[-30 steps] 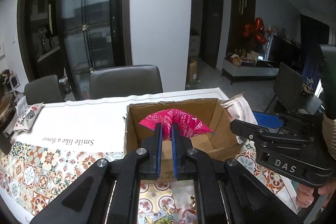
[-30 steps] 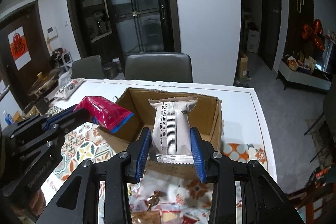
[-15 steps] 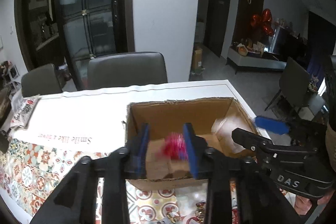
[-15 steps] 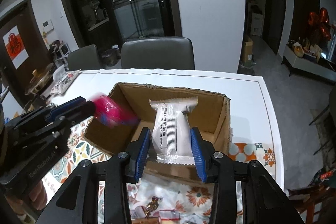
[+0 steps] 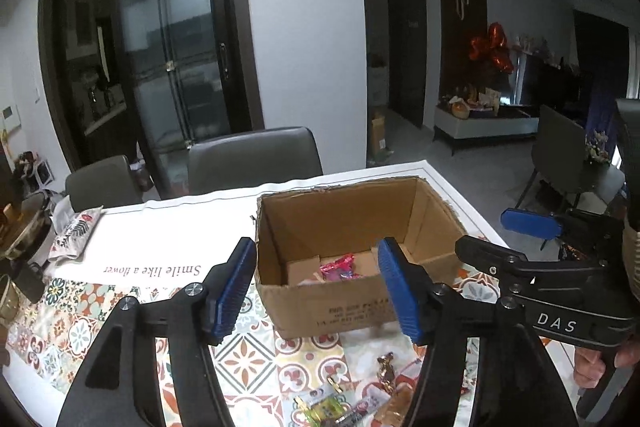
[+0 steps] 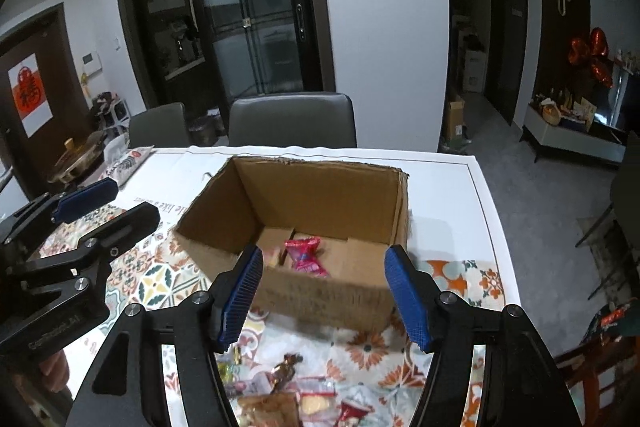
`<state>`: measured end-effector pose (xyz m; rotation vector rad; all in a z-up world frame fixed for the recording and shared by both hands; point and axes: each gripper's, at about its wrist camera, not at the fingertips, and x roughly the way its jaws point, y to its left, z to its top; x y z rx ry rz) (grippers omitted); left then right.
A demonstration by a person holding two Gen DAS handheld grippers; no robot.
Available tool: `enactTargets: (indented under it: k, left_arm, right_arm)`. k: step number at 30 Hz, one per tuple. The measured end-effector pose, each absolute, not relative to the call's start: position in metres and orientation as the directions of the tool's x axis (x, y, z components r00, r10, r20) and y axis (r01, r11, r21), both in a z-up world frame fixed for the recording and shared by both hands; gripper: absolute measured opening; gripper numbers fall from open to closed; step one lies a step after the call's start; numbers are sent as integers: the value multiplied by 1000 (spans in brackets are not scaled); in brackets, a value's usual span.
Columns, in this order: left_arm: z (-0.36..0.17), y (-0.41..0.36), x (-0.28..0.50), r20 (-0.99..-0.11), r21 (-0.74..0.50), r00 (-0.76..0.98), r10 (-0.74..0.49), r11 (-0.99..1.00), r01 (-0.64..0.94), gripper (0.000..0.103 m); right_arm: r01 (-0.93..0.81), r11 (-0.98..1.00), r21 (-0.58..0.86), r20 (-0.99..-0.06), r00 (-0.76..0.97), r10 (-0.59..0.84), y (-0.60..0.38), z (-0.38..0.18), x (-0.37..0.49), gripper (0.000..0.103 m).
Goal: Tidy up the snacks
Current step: 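Grasp the gold wrapped pastry with the left tool while the right tool grasps the red-and-white candy packet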
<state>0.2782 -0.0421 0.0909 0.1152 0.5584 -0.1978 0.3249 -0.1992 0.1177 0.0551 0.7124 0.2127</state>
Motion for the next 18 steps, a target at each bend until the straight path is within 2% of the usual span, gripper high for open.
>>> enactTargets:
  k: [11,18]
  left_arm:
    - [82,-45,223,-523,-12,821,-230,965,262,68]
    - [60,-48,206,-566,-44,786,-248,961,271,69]
  right_arm:
    - [-136,984,112,-578,797,176,-214,117,257,64]
    - [-131,983,130,-603,777,183,-218,96,236,64]
